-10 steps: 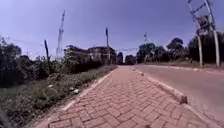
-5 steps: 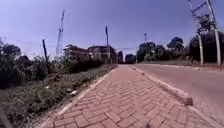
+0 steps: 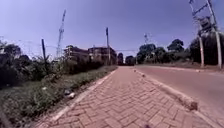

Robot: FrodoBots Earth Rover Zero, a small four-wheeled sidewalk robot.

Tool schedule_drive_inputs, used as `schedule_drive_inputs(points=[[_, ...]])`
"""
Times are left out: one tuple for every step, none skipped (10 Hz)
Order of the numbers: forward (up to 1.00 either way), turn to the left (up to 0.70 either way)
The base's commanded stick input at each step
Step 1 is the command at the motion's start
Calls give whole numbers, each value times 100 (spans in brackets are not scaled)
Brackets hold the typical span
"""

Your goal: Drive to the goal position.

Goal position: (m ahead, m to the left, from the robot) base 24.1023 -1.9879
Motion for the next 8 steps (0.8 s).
schedule_drive_inputs(points=[[30,0],[30,0],[30,0],[30,0],[30,0],[30,0],[30,0],[30,0]])
